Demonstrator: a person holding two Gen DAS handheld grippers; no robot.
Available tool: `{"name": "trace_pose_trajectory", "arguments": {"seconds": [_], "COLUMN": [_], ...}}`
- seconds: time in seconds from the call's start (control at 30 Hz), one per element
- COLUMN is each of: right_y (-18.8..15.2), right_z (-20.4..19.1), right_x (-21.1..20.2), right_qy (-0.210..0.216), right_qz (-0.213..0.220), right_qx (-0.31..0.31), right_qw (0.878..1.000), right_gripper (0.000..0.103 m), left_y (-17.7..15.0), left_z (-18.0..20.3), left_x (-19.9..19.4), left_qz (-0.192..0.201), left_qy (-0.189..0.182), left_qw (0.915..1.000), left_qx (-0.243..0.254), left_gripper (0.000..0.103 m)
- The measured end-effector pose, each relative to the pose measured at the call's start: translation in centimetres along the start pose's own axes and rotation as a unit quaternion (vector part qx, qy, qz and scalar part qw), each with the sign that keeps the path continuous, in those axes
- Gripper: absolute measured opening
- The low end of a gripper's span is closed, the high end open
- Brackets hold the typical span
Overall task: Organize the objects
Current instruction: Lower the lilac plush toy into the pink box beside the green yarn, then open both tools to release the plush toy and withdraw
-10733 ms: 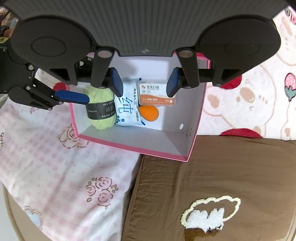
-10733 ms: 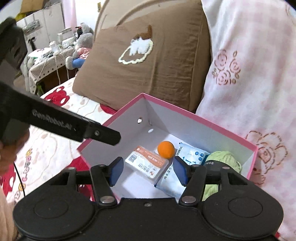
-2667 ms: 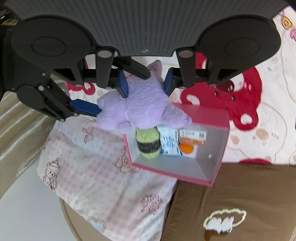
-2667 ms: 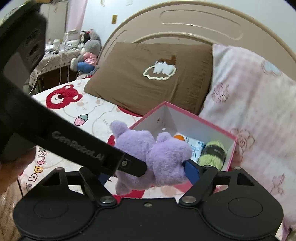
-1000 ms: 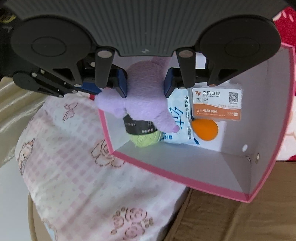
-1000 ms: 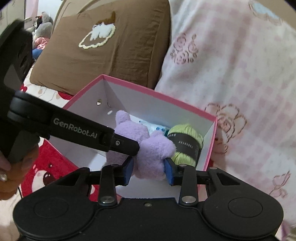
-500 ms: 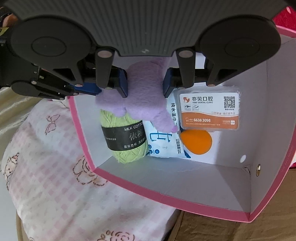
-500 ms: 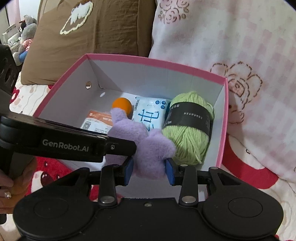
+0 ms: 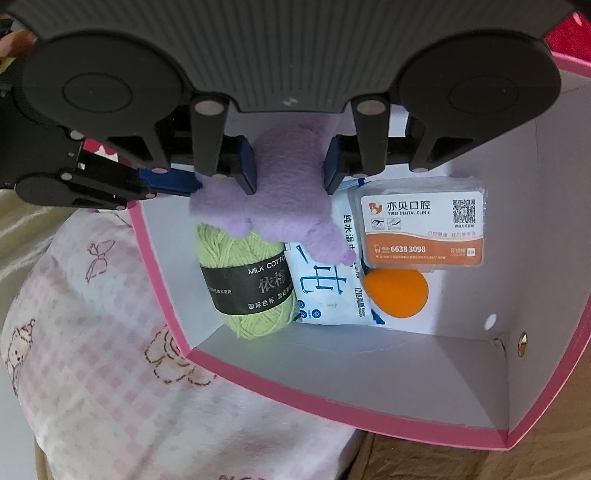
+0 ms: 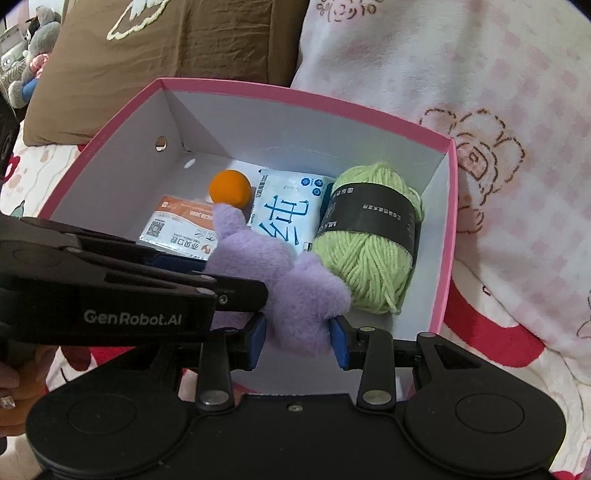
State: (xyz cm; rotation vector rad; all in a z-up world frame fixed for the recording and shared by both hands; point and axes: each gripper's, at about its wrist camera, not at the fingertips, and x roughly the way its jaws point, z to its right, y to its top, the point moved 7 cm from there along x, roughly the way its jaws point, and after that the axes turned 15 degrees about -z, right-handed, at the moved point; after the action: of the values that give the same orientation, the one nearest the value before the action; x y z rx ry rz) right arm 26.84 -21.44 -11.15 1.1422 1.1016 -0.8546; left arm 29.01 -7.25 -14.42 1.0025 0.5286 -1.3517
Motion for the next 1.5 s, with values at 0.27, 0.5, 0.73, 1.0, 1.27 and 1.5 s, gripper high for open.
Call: {"name": "trace_pose_trajectory", "arguments": {"seconds": [0.27, 0.5, 0.73, 1.0, 1.27, 1.5], "right_y": [-0.5, -1.7, -3.1, -4.8, -6.2, -7.8], "right_z": [0.6, 1.0, 1.3, 1.4, 0.7, -0.4], "right_x": [-0.5, -1.9, -5.0, -8.4, -12.0, -14.7], "right_qy": [-0.041, 0.005, 0.043, 0.051, 0.058, 0.068], "right_qz": [-0.005, 0.034, 0.084, 0.111, 0.14, 0.163], "right_qx": [0.004, 0.008, 0.015, 0.02, 0.006, -0.002], "right_qw": [0.999, 0.999, 0.995, 0.992, 0.988, 0.984], "right_gripper": [0.043, 0.043, 0.044, 0.044, 0.045, 0.049], "left_y": [-1.0, -1.2, -1.8, -3.2, -5.2, -8.0], "left_z": [0.5, 0.8, 1.0, 3.0, 5.9, 7.0], "left_x": [1.5, 2.1, 0.0, -3.9, -8.3, -12.0], "left_qz": [-0.014, 0.002, 0.002, -0.001, -0.003, 0.011], "left_qy": [-0.01, 0.018, 0.04, 0.048, 0.06, 0.087], "left_qw": [0.9998, 0.9998, 0.9992, 0.9988, 0.9977, 0.9952], "left_qx": [-0.008, 0.008, 0.002, 0.012, 0.03, 0.044], "left_gripper": [0.025, 0.025, 0.025, 0.026, 0.03, 0.032]}}
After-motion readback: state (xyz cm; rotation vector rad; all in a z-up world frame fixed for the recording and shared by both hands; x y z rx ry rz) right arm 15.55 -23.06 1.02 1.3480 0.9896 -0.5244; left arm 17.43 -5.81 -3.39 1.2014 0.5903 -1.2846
